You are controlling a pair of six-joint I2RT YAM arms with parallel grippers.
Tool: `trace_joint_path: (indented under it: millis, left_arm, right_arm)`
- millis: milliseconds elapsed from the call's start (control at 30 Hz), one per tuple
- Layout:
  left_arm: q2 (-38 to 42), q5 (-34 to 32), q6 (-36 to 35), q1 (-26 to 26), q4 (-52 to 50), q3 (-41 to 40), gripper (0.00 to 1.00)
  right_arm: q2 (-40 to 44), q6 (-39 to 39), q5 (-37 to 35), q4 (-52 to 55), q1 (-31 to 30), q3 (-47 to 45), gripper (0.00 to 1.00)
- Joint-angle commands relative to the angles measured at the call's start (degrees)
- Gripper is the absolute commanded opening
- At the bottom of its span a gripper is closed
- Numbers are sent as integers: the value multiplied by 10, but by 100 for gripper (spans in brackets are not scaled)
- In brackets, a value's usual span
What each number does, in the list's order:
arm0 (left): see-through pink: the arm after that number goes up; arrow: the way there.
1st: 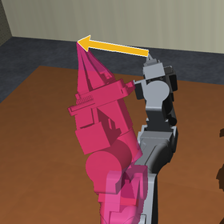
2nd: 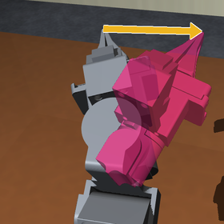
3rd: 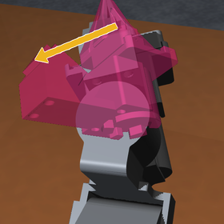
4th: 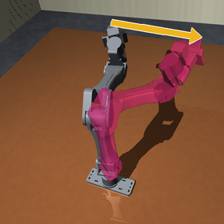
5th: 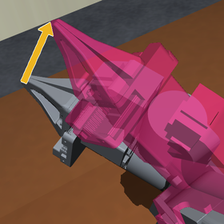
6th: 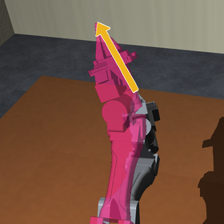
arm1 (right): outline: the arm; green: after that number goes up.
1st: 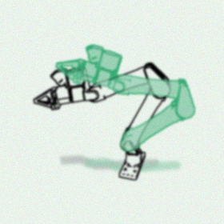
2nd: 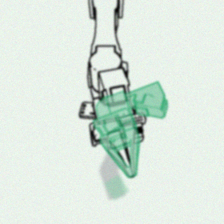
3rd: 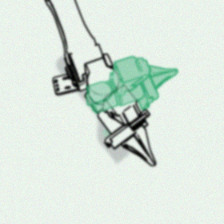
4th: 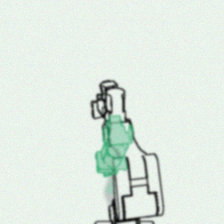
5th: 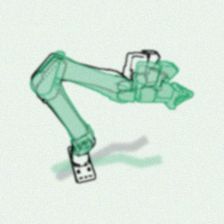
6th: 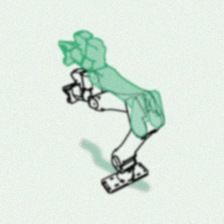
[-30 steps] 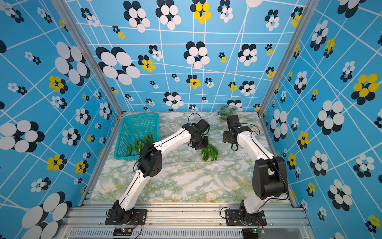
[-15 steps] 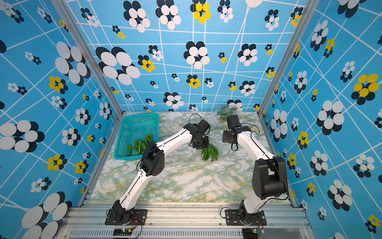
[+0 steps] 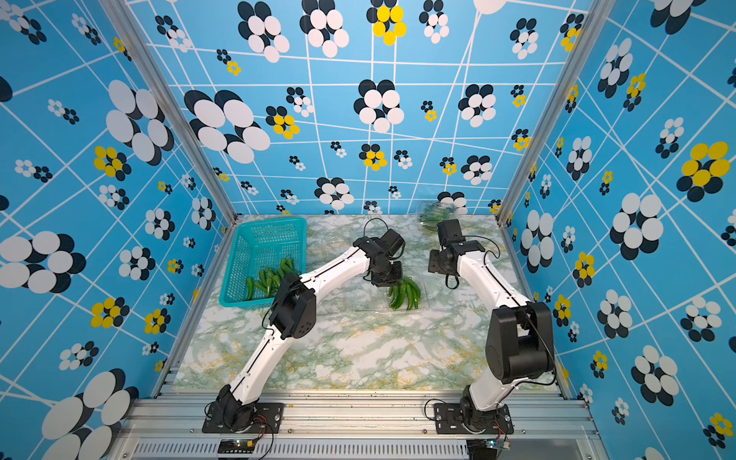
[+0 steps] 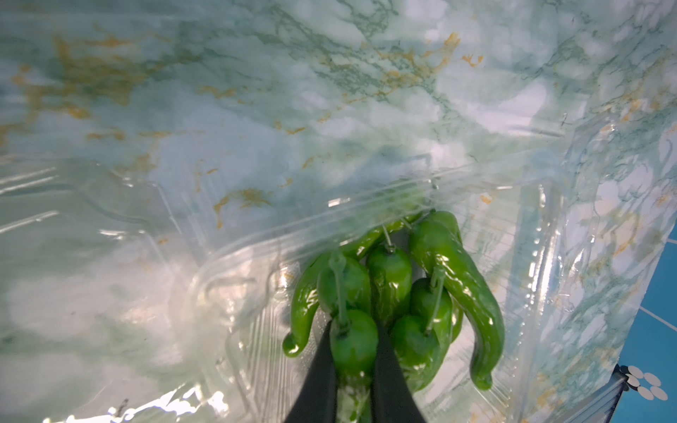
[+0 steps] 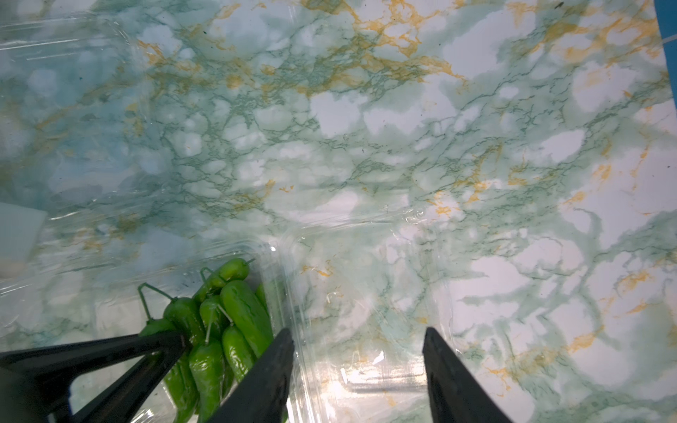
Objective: Take small green peppers out of containers
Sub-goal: Pick up the green pepper from the packing box, then place the green pepper in the basket.
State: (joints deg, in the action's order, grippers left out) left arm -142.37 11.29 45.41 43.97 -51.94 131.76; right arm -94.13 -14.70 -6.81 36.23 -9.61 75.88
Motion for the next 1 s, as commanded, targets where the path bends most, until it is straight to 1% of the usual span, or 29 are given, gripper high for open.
trace_joint_path:
  millis: [0, 167, 267, 367, 467, 533, 633, 767, 900, 967]
  left_arm:
    - [67, -5, -21, 5, -19, -21, 5]
    - [136, -1, -39, 6, -12, -65, 5]
    - [182, 0, -48, -2, -2, -99, 5]
    - [225, 7, -56, -20, 12, -136, 5]
    - [273, 24, -62, -52, 32, -182, 5]
    - [307, 20, -74, -81, 27, -204, 5]
    - [360, 24, -87, -143, 29, -248, 5]
    - [419, 36, -101, -243, 32, -310, 6]
    - [447, 62, -107, -354, 47, -377, 6]
    - [447, 75, -108, -395, 64, -404, 7]
  right_arm:
    - [-8, 18, 48, 35, 0, 36, 58]
    - [-6, 19, 105, 50, -4, 62, 57]
    - [-4, 17, 138, 54, -13, 76, 58]
    - [-6, 10, 160, 52, -35, 86, 58]
    - [-11, 5, 158, 51, -67, 99, 58]
    - [-18, 1, 151, 53, -92, 111, 58]
    - [-33, -8, 150, 49, -119, 122, 58]
    - [-51, -20, 139, 45, -142, 129, 58]
    - [-66, -24, 138, 44, -151, 125, 58]
    - [-72, -25, 132, 47, -154, 123, 58]
